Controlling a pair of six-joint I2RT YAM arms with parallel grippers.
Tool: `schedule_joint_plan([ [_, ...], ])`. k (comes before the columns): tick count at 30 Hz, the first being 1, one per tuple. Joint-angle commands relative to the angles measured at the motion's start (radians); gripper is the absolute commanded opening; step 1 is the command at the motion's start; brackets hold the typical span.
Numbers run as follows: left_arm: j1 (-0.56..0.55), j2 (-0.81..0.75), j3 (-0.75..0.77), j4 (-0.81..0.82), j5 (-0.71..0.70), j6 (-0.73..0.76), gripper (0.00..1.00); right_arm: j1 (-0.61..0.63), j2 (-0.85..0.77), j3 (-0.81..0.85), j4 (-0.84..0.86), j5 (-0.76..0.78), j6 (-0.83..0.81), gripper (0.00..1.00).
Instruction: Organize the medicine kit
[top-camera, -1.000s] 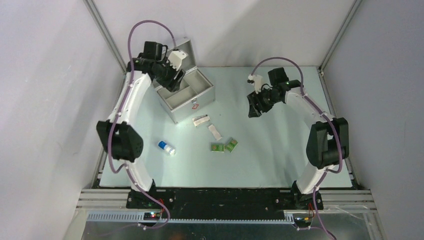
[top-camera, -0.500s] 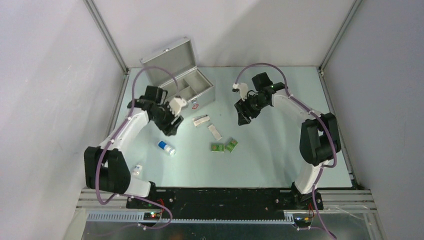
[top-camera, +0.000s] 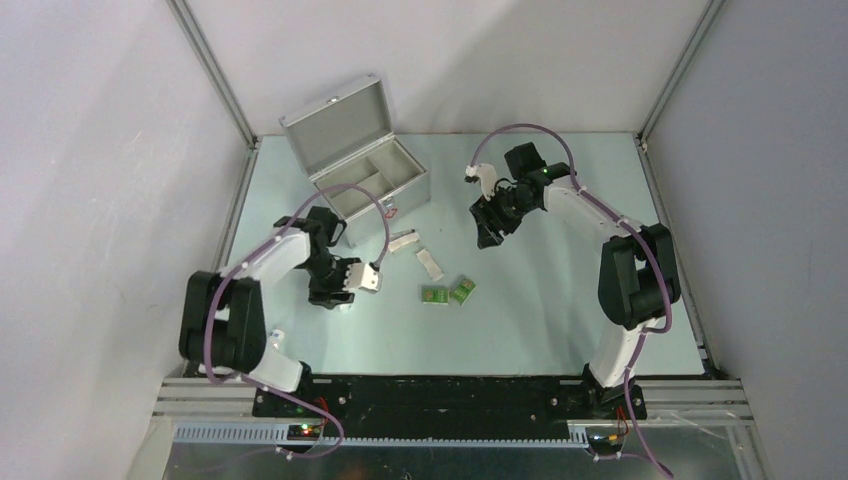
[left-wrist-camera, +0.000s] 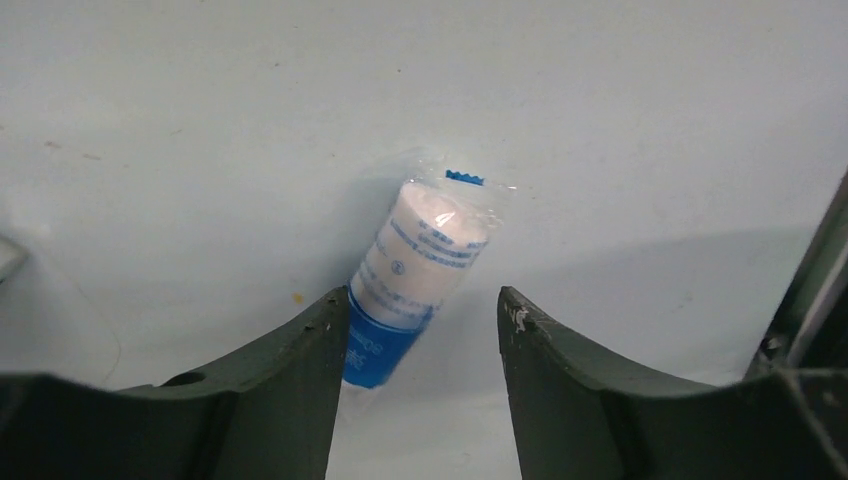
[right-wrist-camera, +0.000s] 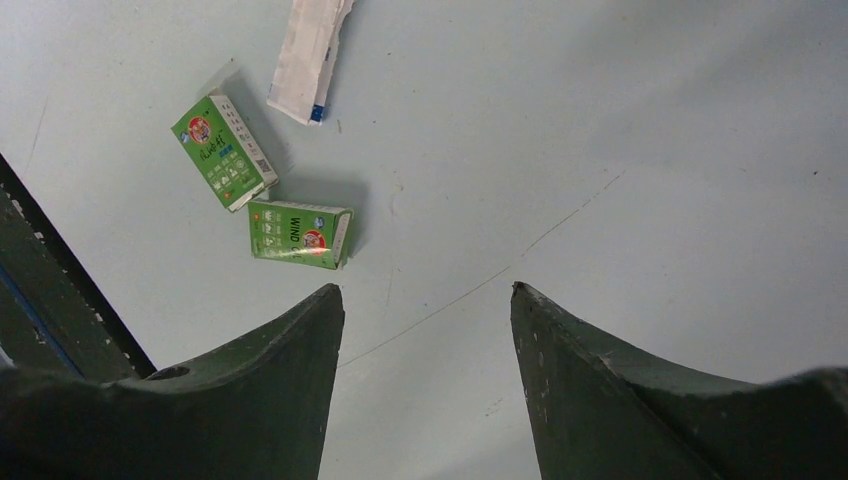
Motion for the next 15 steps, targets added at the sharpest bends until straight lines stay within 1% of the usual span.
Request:
schedule_joint_plan([
  [1,-0.019,0.094,0.069,0.002,-0.057,0.102,0.58,0.001,-0.039,0.002,0.0,0.016,-0.029,0.66],
  [5,-0.025,0.141,0.07,0.04,-0.083,0.126,0.54,0.001,-0.041,-0.002,-0.002,0.026,-0.034,0.66],
  [10,-0.026,0.164,0.051,0.116,-0.086,0.129,0.47,0.0,-0.032,0.006,-0.004,0.027,-0.037,0.66],
  [13,-0.026,0.155,0.06,0.12,-0.051,0.106,0.42,0.001,-0.025,0.015,-0.009,0.032,-0.039,0.66],
  [15,-0.027,0.113,0.07,0.118,-0.016,0.088,0.41,0.001,-0.023,0.018,-0.012,0.035,-0.041,0.66],
])
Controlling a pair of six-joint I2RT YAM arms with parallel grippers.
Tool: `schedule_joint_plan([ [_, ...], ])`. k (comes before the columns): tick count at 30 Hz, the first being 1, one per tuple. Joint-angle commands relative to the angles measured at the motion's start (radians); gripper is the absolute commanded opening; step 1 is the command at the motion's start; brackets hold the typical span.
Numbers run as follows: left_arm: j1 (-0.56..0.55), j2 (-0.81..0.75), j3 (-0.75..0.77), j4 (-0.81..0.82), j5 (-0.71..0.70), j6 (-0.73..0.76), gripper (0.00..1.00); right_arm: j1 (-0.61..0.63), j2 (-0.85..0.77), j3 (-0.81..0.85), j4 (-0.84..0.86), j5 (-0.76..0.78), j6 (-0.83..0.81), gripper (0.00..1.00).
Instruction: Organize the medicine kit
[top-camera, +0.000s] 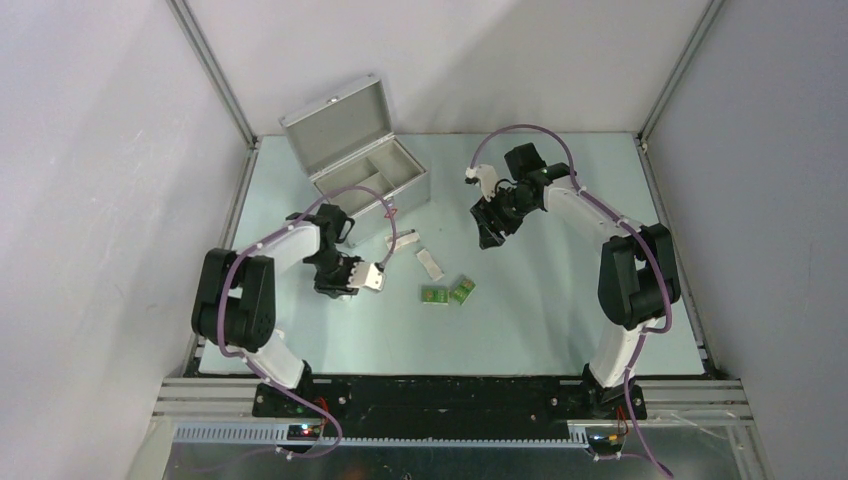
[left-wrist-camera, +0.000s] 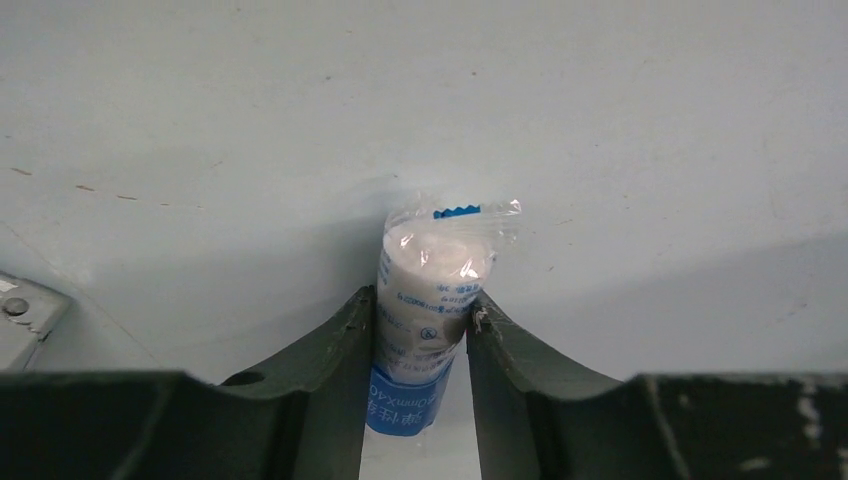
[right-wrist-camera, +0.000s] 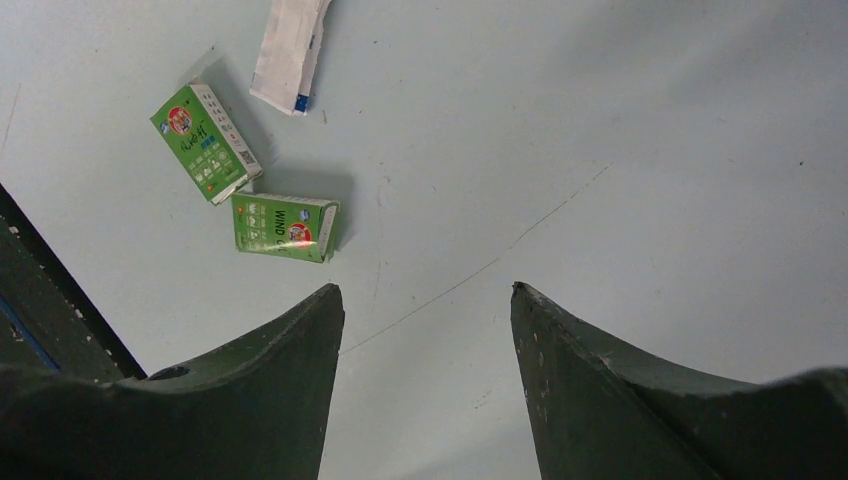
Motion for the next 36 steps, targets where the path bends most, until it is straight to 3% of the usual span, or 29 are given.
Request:
schedule_joint_plan([
  [1,-0.006,-0.083,0.04,0.032,0.069,-0.017,0.41,0.001,-0.023,0.021,-0.011,0.011,-0.017,0.66],
  [6,-0.007,-0.163,0.151,-0.006,0.174,-0.154,0.4,0.001,-0.02,0.021,-0.013,0.022,-0.019,0.66],
  [10,0.003,-0.147,0.348,-0.008,0.205,-0.305,0.4,0.001,-0.018,0.019,-0.014,0.031,-0.023,0.66],
  [16,0.015,-0.001,0.658,-0.009,0.2,-0.505,0.4,-0.002,-0.003,0.028,-0.012,0.031,-0.029,0.66],
  [23,0.025,0.208,1.007,-0.008,0.053,-0.778,0.4,-0.004,-0.007,0.022,-0.007,0.039,-0.039,0.66],
  [36,0.032,0.45,1.128,-0.009,-0.161,-0.763,0.42,-0.007,-0.012,0.006,0.002,0.04,-0.045,0.67],
])
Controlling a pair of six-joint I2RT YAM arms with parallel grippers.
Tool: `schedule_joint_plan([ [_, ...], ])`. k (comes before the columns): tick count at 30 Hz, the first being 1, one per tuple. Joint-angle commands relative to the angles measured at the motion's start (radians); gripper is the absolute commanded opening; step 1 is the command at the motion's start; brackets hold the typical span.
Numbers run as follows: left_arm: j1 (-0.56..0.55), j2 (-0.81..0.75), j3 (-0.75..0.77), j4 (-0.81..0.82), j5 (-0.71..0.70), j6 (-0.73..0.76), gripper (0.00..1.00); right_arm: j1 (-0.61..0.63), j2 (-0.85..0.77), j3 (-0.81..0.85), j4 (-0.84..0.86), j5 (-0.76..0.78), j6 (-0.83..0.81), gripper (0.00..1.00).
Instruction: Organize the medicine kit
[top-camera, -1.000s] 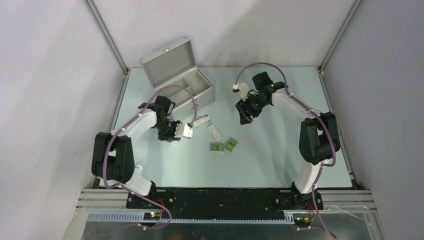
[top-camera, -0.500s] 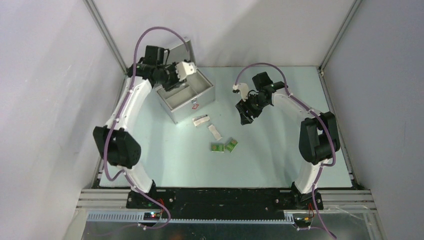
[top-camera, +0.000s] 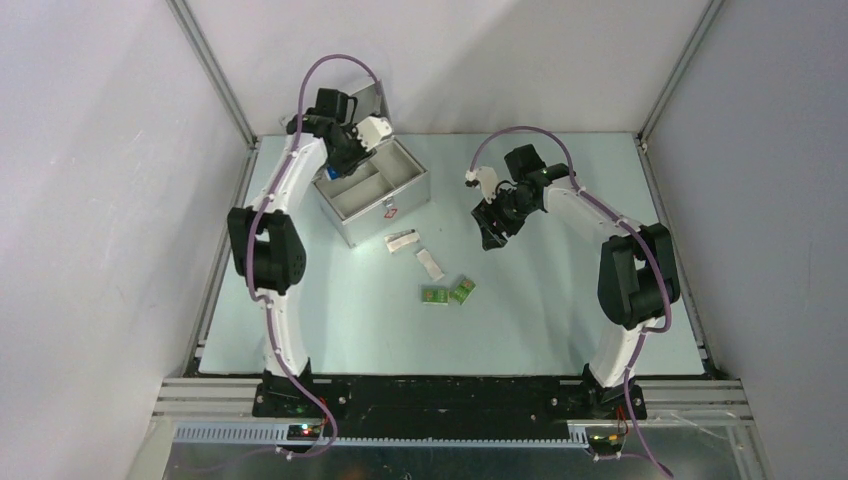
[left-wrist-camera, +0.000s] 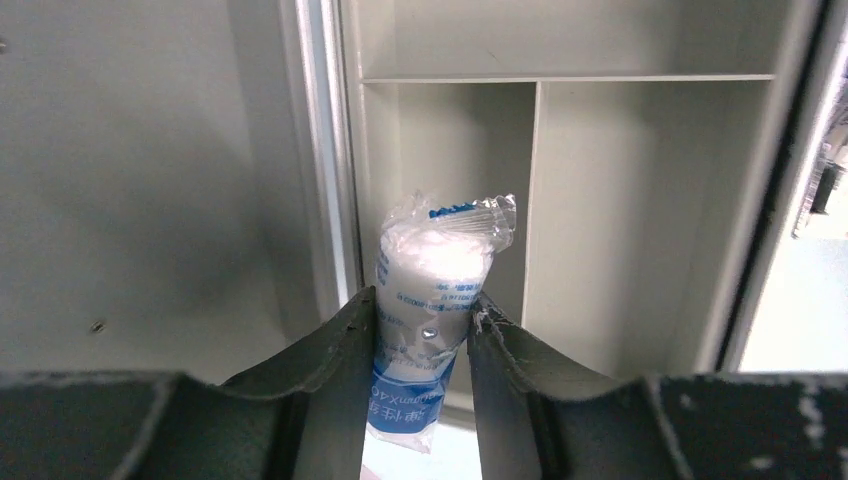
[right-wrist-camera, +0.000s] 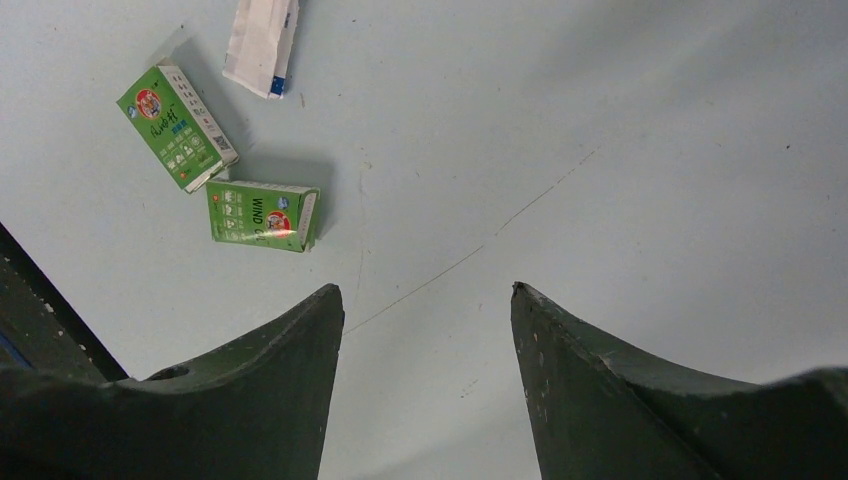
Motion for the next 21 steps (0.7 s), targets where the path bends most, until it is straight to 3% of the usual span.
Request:
schedule_joint_plan([
  [1,0.004,0.049,0.077,-0.004,-0.06,-0.049,0.42,-0.005,-0.013,0.013,0.013,0.002,-0.019,0.67],
  [21,0.003,0.138,0.122,-0.003,-0.045,-0.122,0.42,-0.006,-0.001,0.028,0.001,0.008,-0.019,0.67],
])
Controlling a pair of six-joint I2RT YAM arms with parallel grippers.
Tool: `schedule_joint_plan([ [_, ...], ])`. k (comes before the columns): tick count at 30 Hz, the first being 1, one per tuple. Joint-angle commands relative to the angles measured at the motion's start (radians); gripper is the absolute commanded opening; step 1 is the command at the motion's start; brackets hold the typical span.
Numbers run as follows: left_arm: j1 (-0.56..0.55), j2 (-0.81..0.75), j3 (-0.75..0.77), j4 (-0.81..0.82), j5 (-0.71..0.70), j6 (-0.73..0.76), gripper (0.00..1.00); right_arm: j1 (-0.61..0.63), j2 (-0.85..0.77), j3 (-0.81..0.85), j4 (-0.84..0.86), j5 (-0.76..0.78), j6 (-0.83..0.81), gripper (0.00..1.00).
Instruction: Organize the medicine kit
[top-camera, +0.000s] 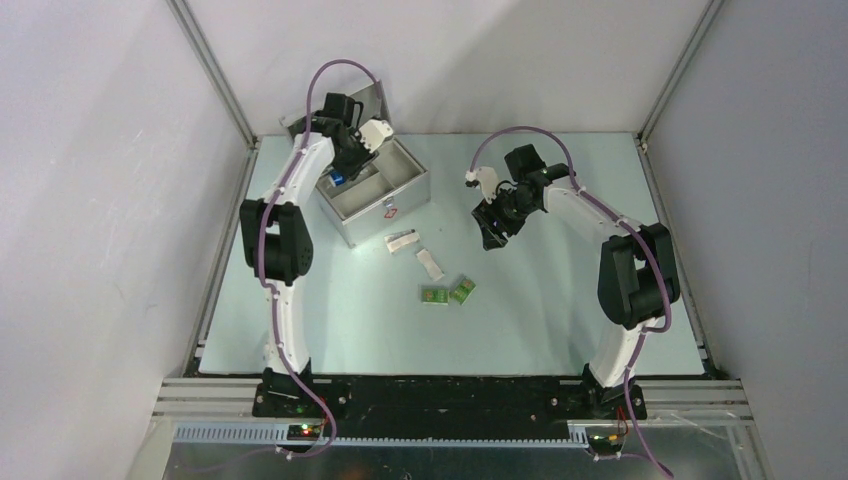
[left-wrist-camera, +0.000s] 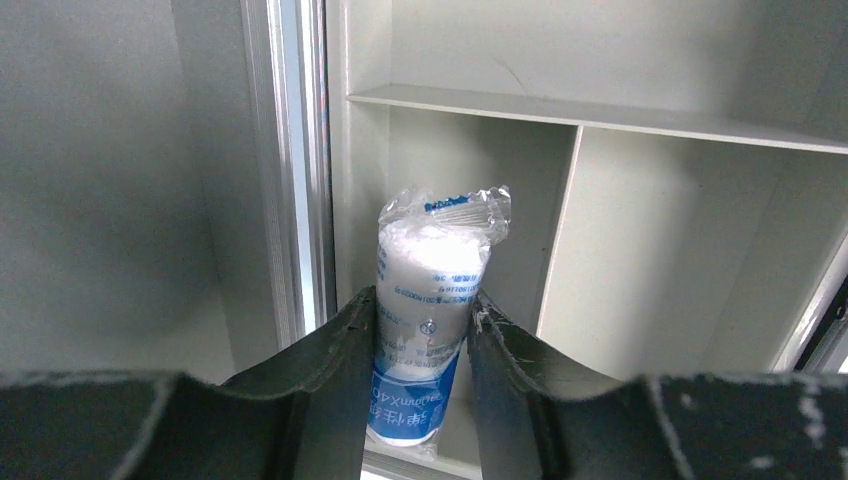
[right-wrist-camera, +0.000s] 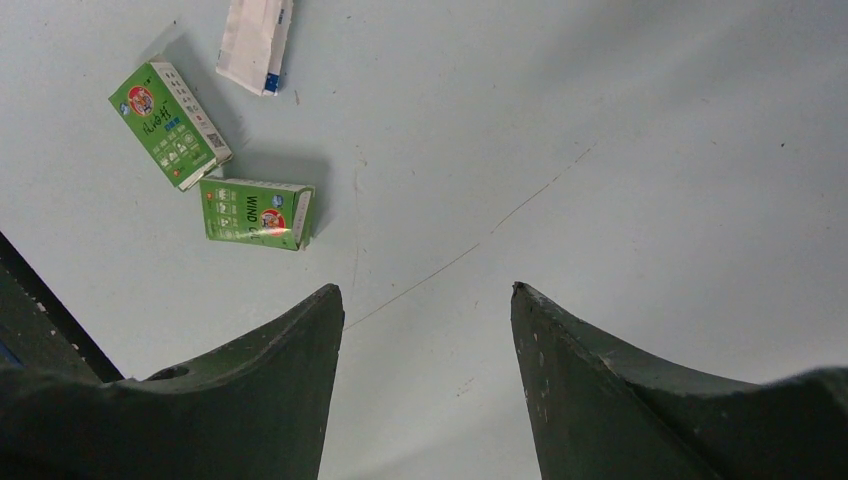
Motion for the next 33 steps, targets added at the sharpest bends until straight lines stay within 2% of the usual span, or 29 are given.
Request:
schedule_joint_plan([
  [1,0.004,0.0,0.051,0.01,0.007,-0.024,0.42,-0.004,-0.002,0.027,0.002,0.002,-0.013,0.67],
  [7,-0.009,0.002,0.141,0.013,0.072,-0.072,0.42,-0.004,-0.005,0.025,-0.003,0.005,-0.014,0.67],
  [11,-0.037,0.021,0.207,0.035,0.184,-0.072,0.42,-0.009,-0.008,0.021,-0.013,0.003,-0.012,0.67],
  [13,-0.054,0.011,0.19,0.068,0.256,0.006,0.42,-0.014,-0.01,0.021,-0.021,-0.001,-0.01,0.67],
  [16,-0.08,0.002,0.154,0.091,0.331,0.208,0.43,-0.021,-0.011,0.024,-0.031,-0.008,-0.007,0.67],
  [19,-0.092,-0.017,0.081,0.093,0.407,0.468,0.44,-0.029,-0.011,0.025,-0.034,-0.015,0.0,0.66],
  [26,-0.135,-0.022,-0.051,0.092,0.318,1.025,0.45,-0.034,-0.004,0.031,-0.036,-0.024,0.003,0.66],
  [30,-0.138,-0.009,-0.054,0.093,0.302,1.169,0.45,-0.036,-0.011,0.019,-0.03,-0.022,0.004,0.66],
  [33,-0.14,0.0,-0.054,0.107,0.304,1.205,0.46,-0.037,-0.017,0.01,-0.021,-0.017,0.005,0.66],
])
